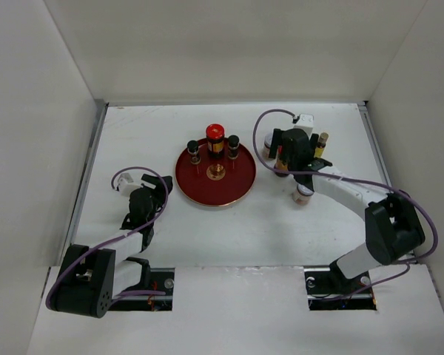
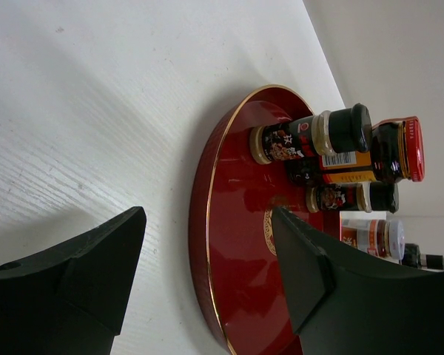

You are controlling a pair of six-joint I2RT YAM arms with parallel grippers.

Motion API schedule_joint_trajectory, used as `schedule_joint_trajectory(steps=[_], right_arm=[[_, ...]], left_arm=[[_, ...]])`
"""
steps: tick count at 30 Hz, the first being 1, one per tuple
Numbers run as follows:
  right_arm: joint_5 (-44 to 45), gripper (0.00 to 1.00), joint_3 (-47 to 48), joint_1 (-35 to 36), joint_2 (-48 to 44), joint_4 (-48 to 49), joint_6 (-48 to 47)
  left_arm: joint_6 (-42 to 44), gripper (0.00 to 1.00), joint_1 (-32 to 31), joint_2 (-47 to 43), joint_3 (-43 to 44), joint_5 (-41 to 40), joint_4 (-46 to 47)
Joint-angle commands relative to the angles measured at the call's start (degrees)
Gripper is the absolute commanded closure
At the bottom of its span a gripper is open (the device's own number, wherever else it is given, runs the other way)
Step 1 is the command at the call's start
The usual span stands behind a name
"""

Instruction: Organize the condiment bottles

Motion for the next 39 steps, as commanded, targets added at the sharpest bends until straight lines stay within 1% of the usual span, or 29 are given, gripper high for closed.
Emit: schedule_joint_trajectory(steps=[1,4,6,9,12,14,19,23,28,30,34,39], right_arm=[[-2.2,0.00,1.8,-0.2,2.3,0.1,1.1],[-2.4,0.01,2.9,-0.2,4.5,-0.2,1.3],[-2.2,0.06,3.4,-0.2,5.5,-0.1,1.3],[-1.7,0.20,3.6,0.1,5.8,0.2,1.1],[0.5,0.41,2.6,0.2,3.4,1.0,1.2],[2.6,0.45,1.7,1.1,0.8,1.3,0.7],[3.4,0.47,2.3,7.2,-4.6,-0.1,-0.5],[1.3,0.47,7.0,14.2,-3.2,0.6,-1.2],[-4.2,0.47,15.8,21.4,6.5,5.8,-1.5],[-5.5,0.47,20.1,23.1,11.0,7.0,-1.5],[-7.1,0.47,28.6,25.9,19.2,6.7,-2.0],[-6.8,0.46,37.4,28.3,28.3,6.0,-2.9]], left_arm=[[0.8,0.33,-0.5,-0.9,1.3,-0.3,2.4],[0.6,0.33,-0.6,-0.4,1.3,-0.2,2.6],[0.5,0.33,-0.4,-0.4,1.2,0.2,2.9],[0.8,0.33,-0.7,-0.8,1.3,-0.5,2.5],[0.5,0.33,0.0,-0.9,1.1,0.2,2.7],[0.9,0.33,-0.3,-1.5,1.1,-0.4,2.3],[0.4,0.33,-0.3,-0.5,1.1,-0.3,2.8],[0.4,0.33,-0.7,0.4,1.6,-1.0,2.9],[0.2,0.33,0.2,-0.7,1.1,-0.6,2.5],[0.0,0.33,0.7,-0.7,0.9,-0.4,2.3],[-0.5,0.33,2.4,-0.6,0.4,1.0,2.4],[-1.1,0.33,2.7,0.4,0.4,1.7,2.9]])
